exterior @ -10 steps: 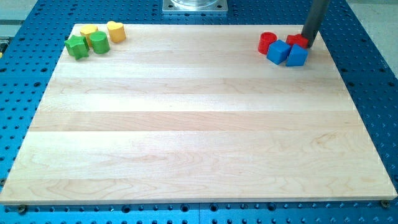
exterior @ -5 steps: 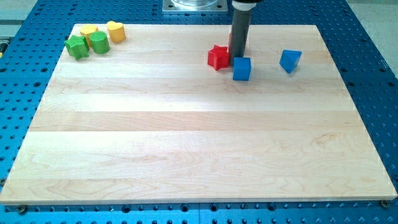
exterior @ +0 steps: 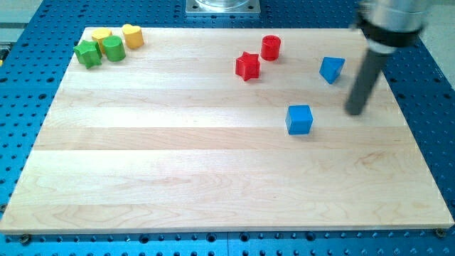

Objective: Move the group of red and blue blocks at the center

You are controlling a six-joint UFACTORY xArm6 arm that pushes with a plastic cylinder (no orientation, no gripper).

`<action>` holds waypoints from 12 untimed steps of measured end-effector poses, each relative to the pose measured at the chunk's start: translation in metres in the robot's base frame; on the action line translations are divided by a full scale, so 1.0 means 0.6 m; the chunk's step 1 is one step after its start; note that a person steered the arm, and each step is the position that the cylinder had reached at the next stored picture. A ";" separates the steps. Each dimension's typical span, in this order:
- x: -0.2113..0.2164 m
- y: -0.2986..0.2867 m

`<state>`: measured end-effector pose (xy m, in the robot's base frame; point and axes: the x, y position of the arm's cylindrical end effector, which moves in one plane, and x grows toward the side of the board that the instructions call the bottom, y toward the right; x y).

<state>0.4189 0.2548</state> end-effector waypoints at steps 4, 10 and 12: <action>-0.034 -0.206; -0.068 -0.364; -0.062 -0.107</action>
<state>0.3817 0.1903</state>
